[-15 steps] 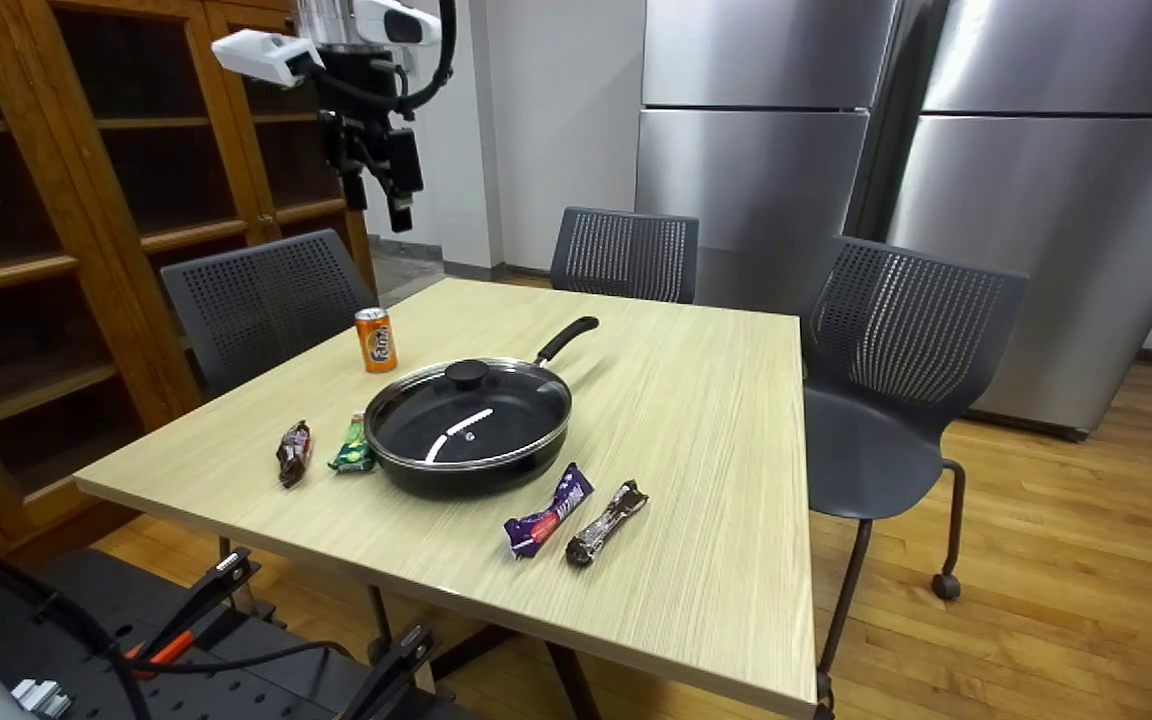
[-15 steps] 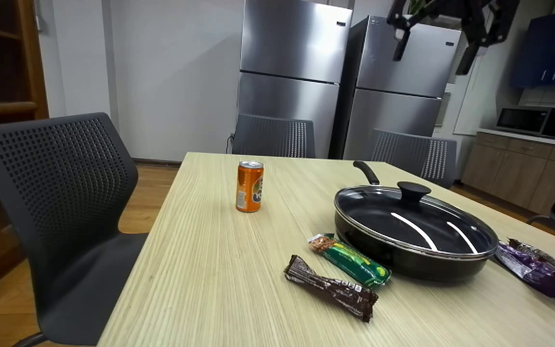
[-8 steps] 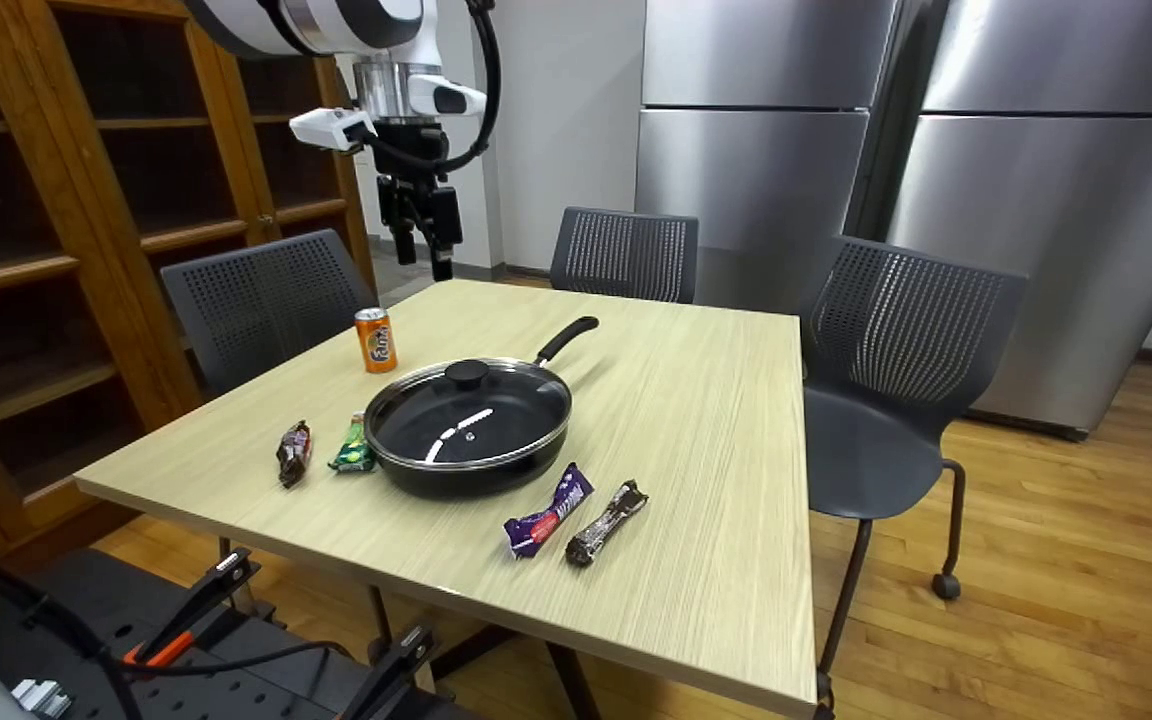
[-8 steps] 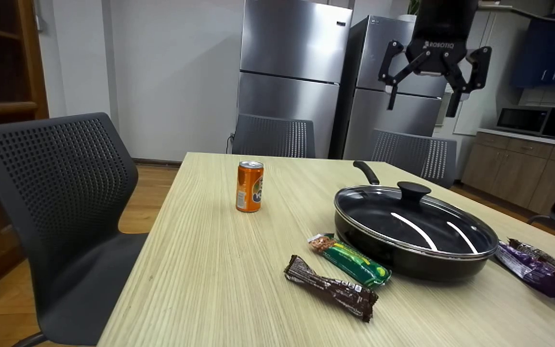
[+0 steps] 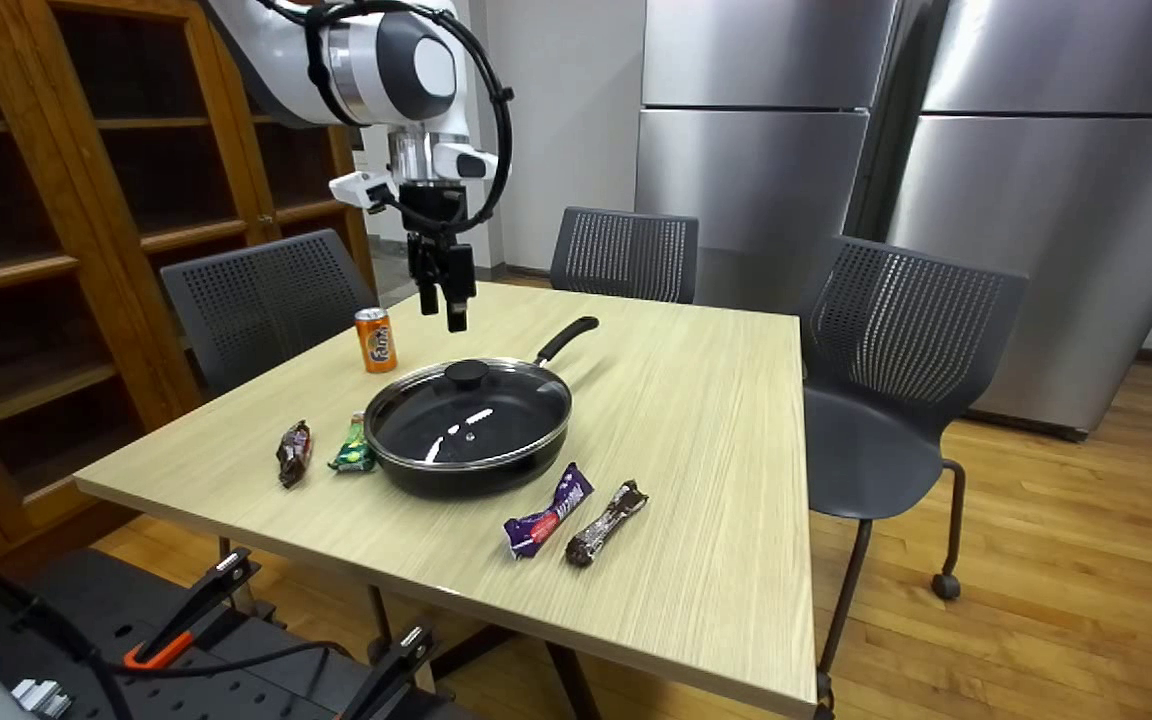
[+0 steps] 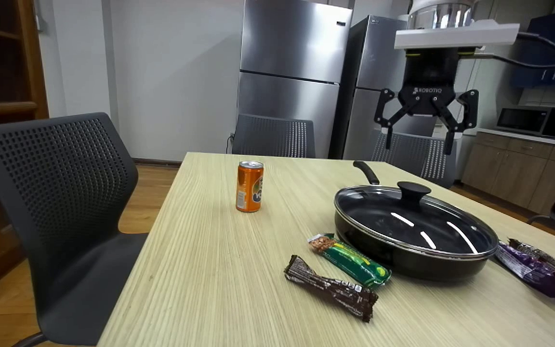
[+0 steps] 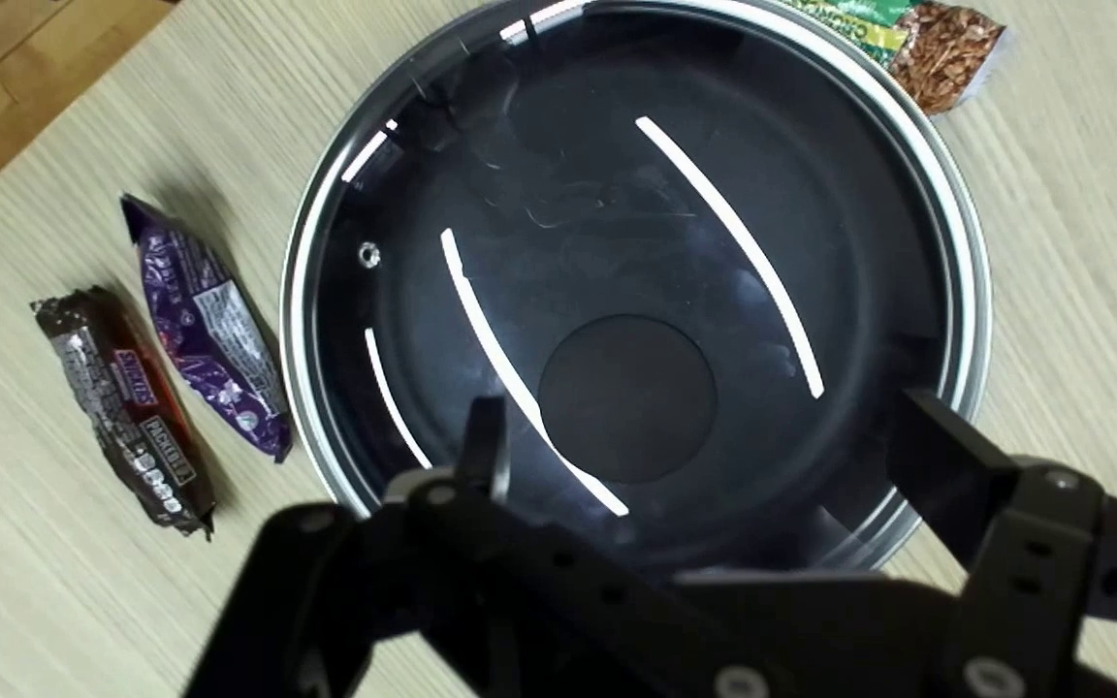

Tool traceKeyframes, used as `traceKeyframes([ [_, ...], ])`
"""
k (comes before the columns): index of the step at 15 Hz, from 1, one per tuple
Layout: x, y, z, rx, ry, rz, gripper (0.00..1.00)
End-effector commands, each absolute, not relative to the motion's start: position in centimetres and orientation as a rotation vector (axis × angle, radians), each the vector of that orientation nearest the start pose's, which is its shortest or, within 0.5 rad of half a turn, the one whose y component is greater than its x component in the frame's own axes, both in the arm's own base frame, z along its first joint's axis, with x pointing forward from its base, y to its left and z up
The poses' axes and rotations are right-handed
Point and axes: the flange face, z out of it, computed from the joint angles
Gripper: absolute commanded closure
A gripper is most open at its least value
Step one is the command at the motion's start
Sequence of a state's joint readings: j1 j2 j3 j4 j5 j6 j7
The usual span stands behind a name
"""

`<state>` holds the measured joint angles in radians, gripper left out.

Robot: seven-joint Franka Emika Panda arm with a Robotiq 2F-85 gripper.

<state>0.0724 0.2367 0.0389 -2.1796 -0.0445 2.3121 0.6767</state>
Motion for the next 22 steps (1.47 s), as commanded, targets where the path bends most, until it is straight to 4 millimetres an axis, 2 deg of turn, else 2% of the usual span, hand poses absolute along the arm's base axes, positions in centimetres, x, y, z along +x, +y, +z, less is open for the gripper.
traceKeyframes([
  [1,55.4,5.8,25.6,-3.085,0.948,0.162,0.00],
  [22,56.5,4.2,20.3,-3.101,1.149,0.218,0.00],
])
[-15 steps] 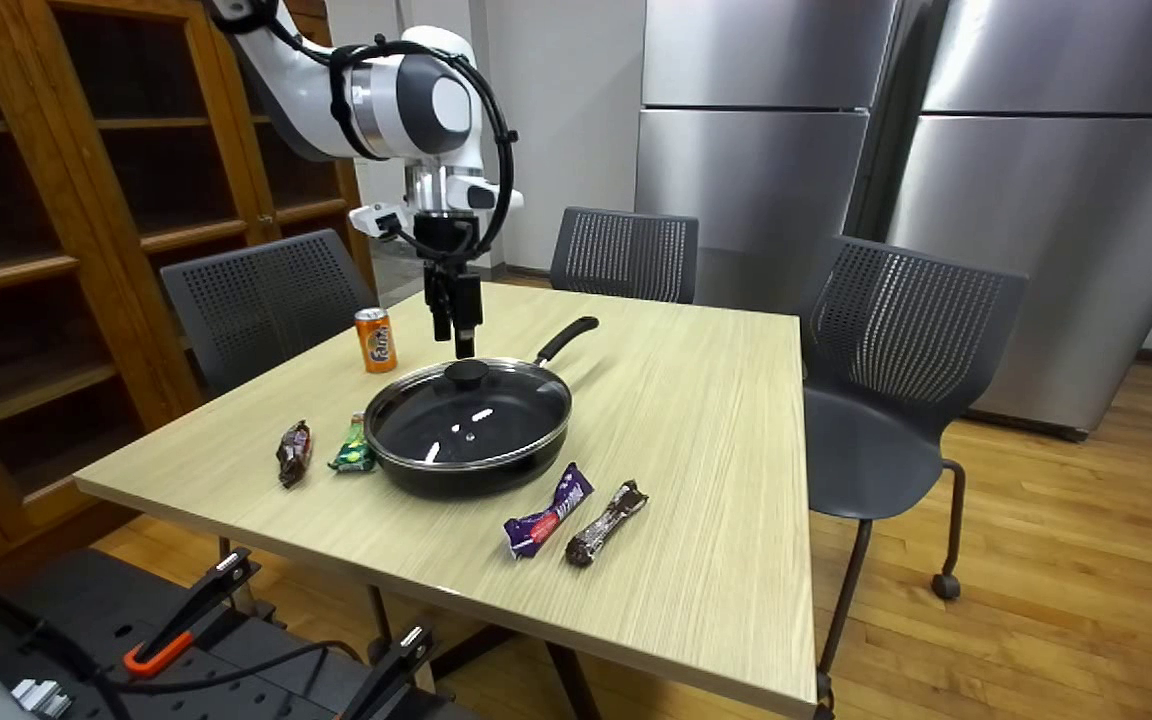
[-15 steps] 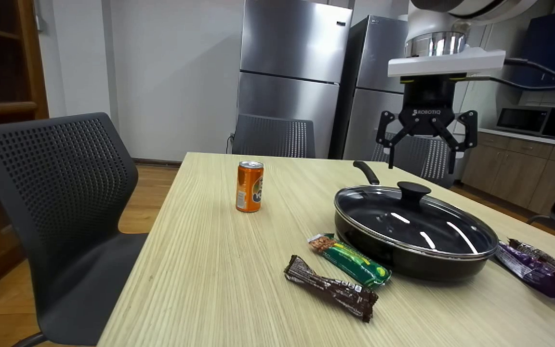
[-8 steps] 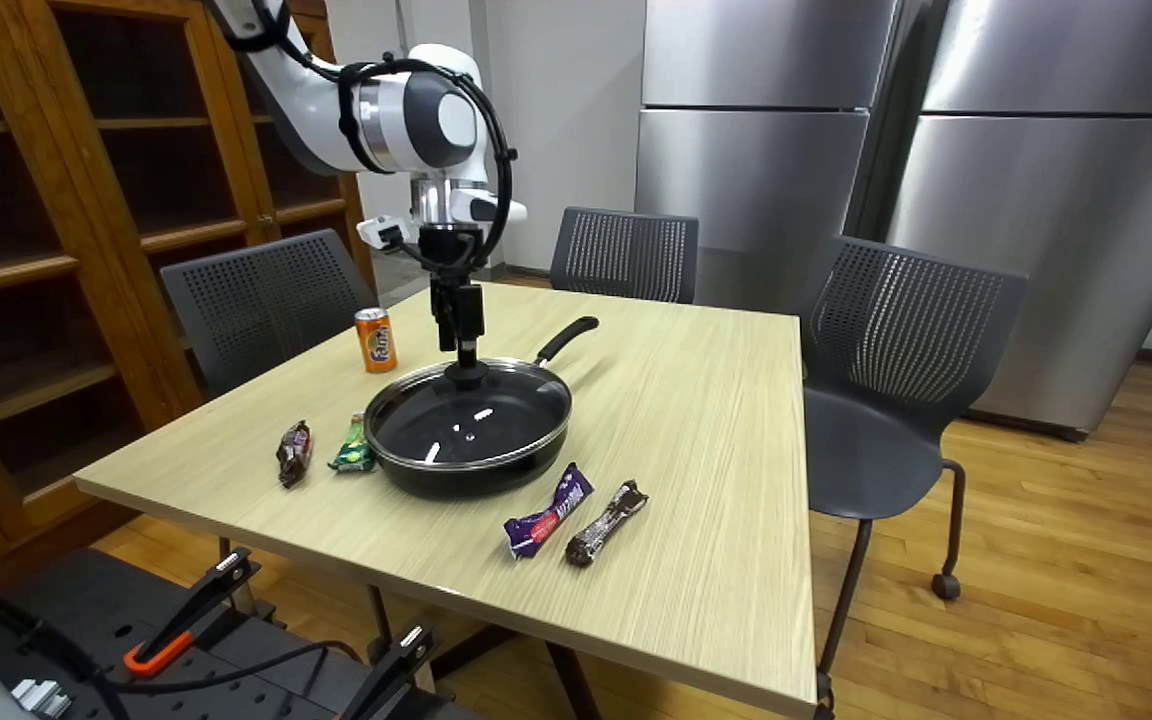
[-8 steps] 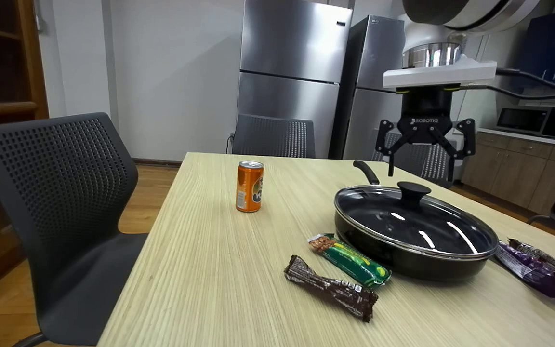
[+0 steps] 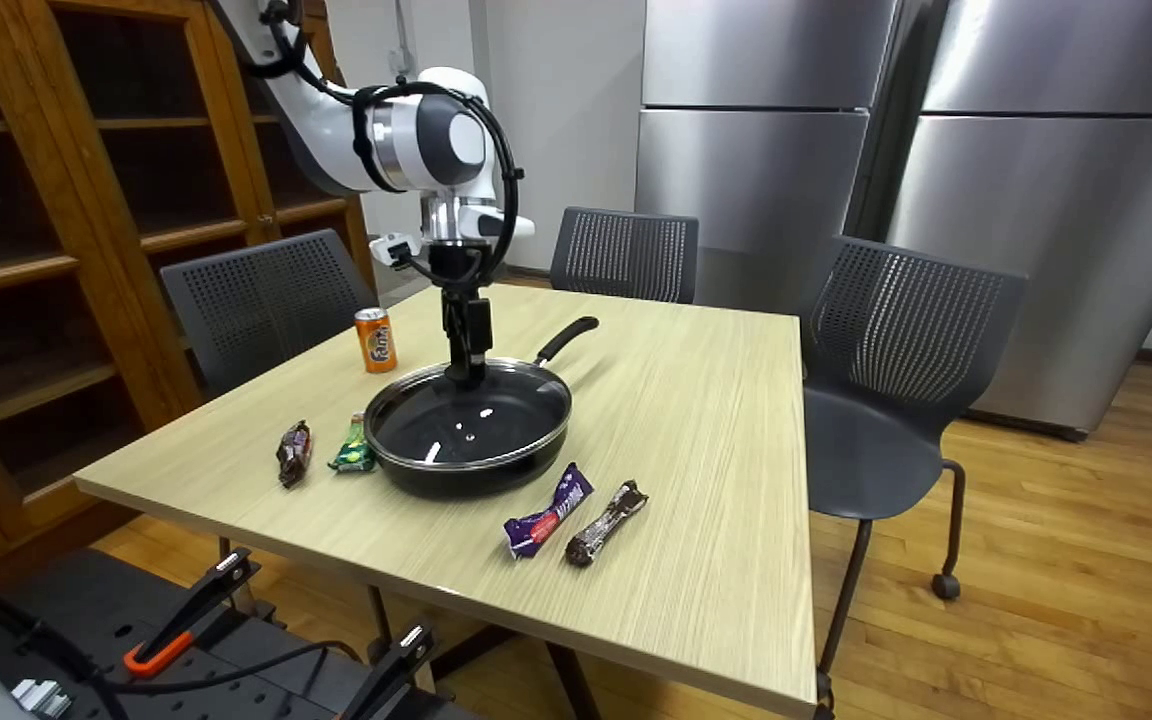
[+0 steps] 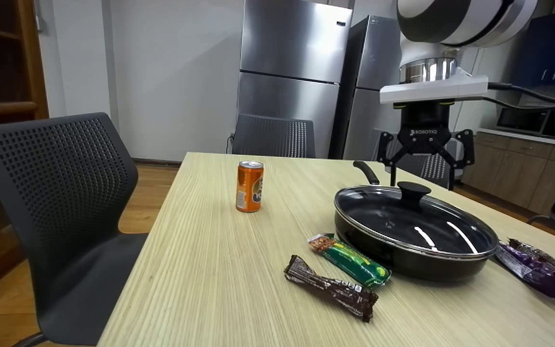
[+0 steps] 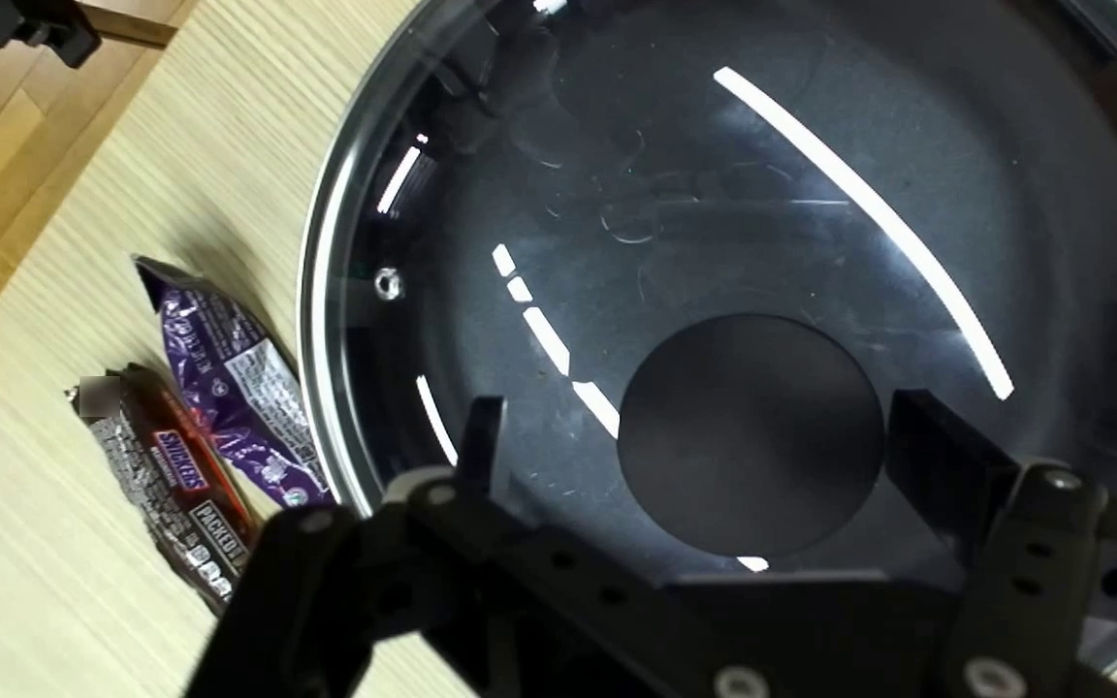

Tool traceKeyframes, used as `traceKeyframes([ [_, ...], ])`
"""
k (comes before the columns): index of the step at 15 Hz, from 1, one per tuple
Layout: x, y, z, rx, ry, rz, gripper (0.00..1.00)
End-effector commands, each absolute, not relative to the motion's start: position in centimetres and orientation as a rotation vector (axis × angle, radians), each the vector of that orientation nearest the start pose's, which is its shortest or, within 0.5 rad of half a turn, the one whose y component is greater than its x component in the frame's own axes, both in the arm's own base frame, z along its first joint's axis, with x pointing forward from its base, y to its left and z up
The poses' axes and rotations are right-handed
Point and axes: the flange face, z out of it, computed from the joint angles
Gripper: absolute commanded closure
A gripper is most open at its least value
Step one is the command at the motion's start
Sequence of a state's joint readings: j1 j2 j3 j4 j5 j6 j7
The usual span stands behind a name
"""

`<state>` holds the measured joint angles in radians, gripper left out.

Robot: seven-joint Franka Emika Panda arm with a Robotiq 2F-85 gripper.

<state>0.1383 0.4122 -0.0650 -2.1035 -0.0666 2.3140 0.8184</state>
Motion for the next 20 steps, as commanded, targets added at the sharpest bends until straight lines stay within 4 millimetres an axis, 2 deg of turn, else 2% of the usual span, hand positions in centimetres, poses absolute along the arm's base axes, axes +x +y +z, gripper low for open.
traceKeyframes([
  [1,56.6,4.3,20.2,-3.102,1.151,0.219,0.00],
  [3,56.6,4.4,20.2,-3.102,1.150,0.218,0.00],
  [4,56.6,4.4,20.3,-3.102,1.149,0.214,0.25],
  [5,56.7,4.4,20.4,-3.101,1.151,0.210,0.26],
  [8,56.9,4.5,20.7,-3.093,1.158,0.189,0.51],
  [10,56.9,4.6,20.8,-3.079,1.171,0.175,0.62],
  [14,56.6,4.8,21.5,-3.052,1.179,0.156,0.62],
  [20,55.2,5.2,25.4,-3.012,1.128,0.003,0.62],
])
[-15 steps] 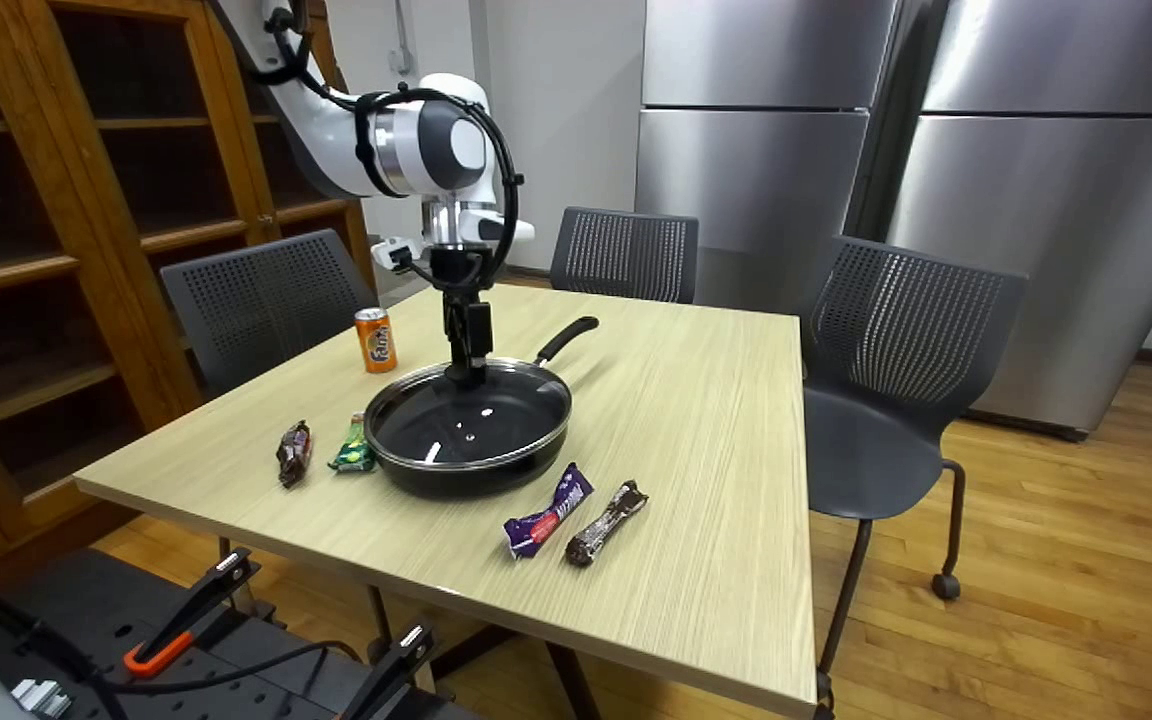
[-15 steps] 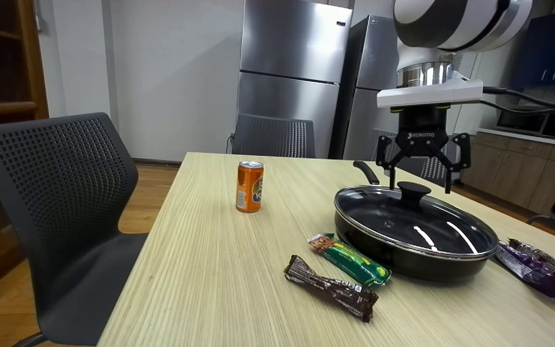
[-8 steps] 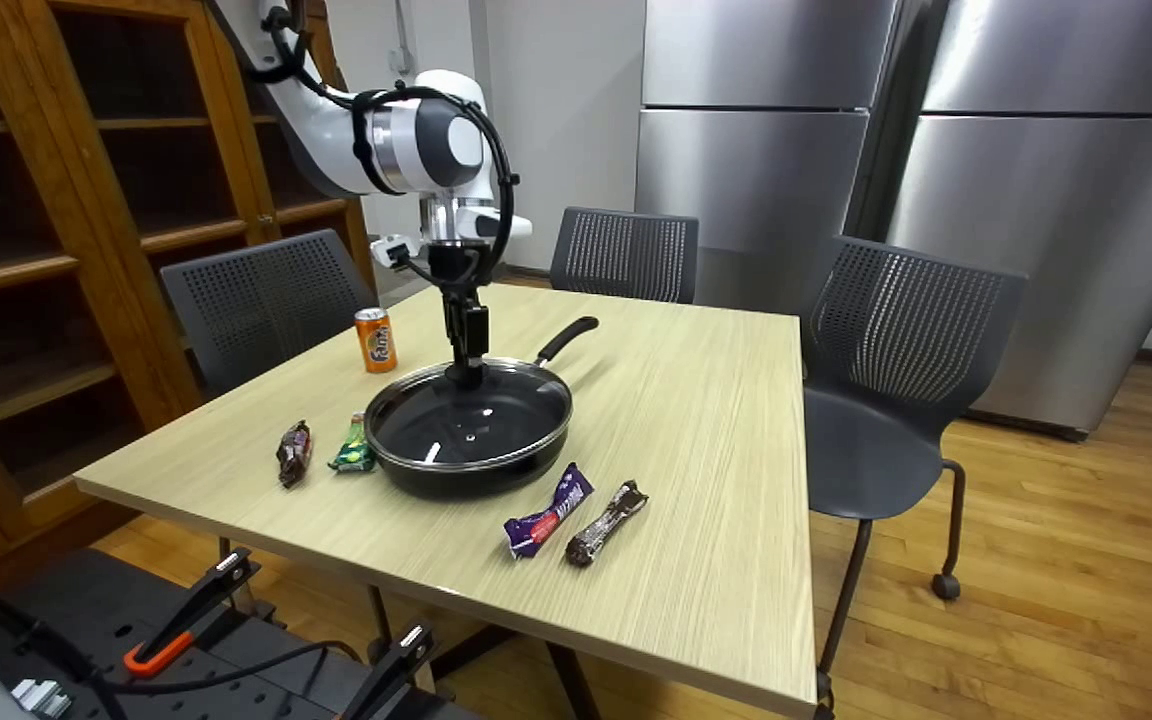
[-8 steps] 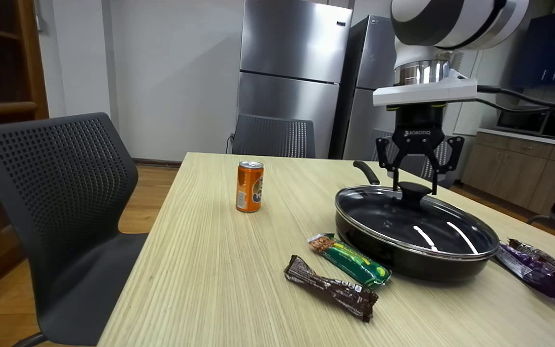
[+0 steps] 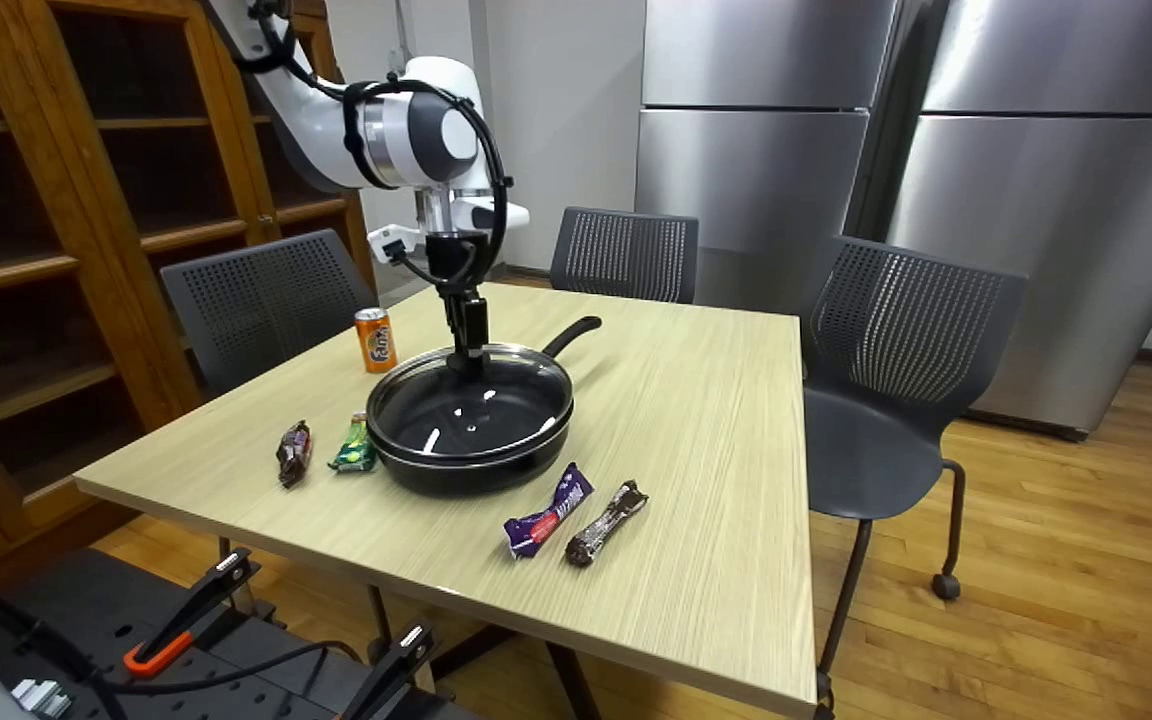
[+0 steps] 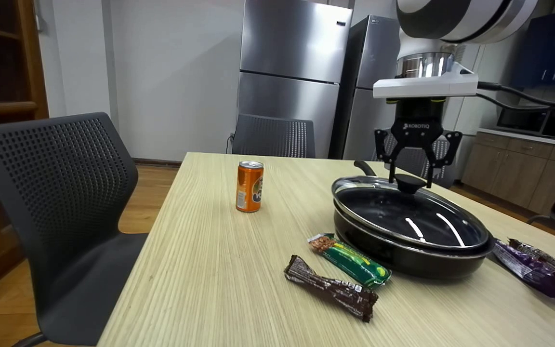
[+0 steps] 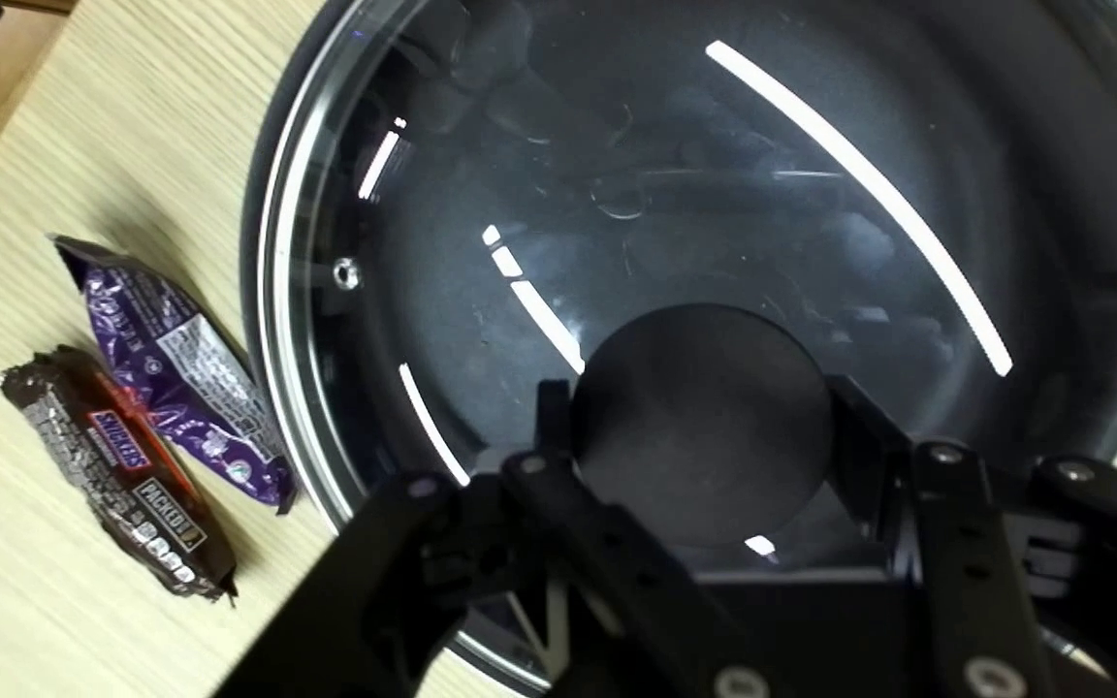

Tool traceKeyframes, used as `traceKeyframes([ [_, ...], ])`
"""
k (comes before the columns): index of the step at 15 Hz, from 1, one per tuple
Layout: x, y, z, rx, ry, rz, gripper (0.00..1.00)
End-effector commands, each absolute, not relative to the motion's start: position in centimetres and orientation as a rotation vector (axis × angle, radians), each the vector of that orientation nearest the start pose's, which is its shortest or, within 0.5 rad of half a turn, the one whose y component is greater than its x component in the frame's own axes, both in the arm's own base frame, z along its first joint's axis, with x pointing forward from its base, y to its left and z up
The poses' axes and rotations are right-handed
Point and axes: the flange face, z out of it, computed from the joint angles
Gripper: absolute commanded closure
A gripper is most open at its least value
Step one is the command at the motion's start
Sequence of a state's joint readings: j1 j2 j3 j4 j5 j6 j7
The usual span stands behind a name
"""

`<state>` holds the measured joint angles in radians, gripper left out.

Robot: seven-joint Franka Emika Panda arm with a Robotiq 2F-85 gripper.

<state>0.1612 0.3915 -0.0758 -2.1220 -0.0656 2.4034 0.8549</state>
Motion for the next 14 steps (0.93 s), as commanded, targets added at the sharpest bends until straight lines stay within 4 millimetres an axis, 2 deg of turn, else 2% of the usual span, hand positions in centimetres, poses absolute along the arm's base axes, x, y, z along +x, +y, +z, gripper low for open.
traceKeyframes([
  [1,55.2,5.2,26.0,-3.010,1.123,-0.015,0.62],
  [5,55.5,4.5,27.6,-3.004,1.123,-0.015,0.62],
  [8,56.1,3.7,28.1,-2.996,1.142,0.005,0.62],
  [11,56.5,2.3,28.4,-2.982,1.182,0.037,0.62],
  [14,57.0,-0.1,29.1,-2.946,1.246,0.060,0.62],
])
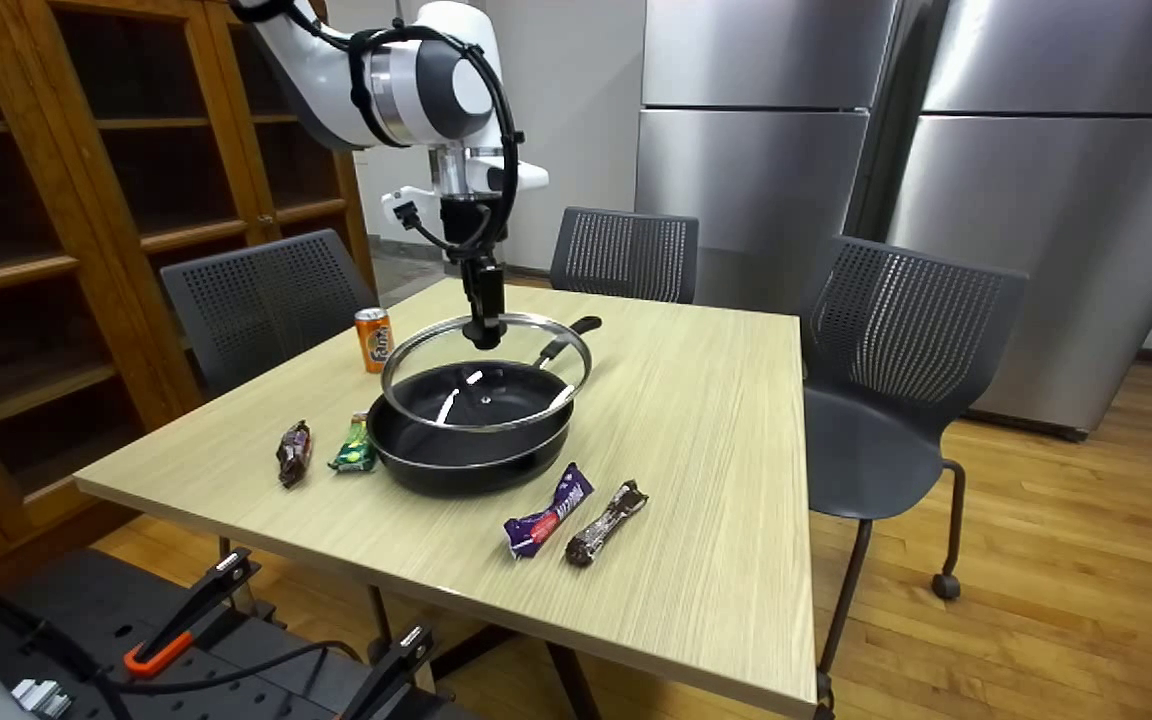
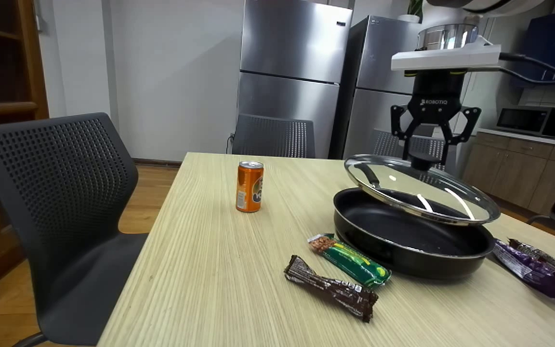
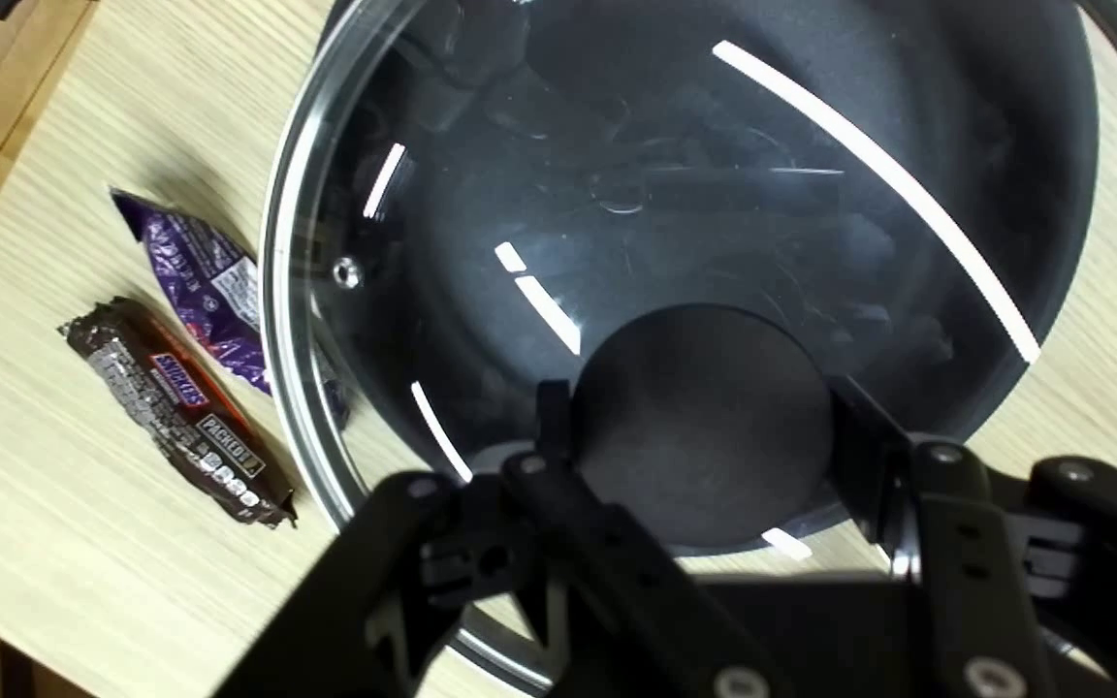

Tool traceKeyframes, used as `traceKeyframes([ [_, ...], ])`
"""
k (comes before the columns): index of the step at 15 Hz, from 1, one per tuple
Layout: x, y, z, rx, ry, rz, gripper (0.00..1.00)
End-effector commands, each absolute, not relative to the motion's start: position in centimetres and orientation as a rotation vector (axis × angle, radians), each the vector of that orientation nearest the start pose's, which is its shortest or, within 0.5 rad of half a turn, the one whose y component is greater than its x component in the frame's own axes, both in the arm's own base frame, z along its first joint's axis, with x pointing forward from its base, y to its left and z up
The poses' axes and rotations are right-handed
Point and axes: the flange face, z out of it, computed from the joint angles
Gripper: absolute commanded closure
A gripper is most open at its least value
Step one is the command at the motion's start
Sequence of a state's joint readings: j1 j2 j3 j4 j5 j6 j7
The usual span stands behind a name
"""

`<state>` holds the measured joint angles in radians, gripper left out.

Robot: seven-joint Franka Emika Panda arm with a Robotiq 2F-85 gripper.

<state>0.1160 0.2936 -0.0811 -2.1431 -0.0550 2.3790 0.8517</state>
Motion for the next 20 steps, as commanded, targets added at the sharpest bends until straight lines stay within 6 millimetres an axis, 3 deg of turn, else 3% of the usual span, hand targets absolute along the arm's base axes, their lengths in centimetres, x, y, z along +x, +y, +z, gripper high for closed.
traceKeyframes([
  [1,57.2,-0.9,29.4,-2.931,1.271,0.059,0.62],
  [12,60.1,-12.3,31.7,-2.779,1.518,0.066,0.62],
  [20,63.3,-19.3,30.1,-2.668,1.660,0.041,0.62],
])
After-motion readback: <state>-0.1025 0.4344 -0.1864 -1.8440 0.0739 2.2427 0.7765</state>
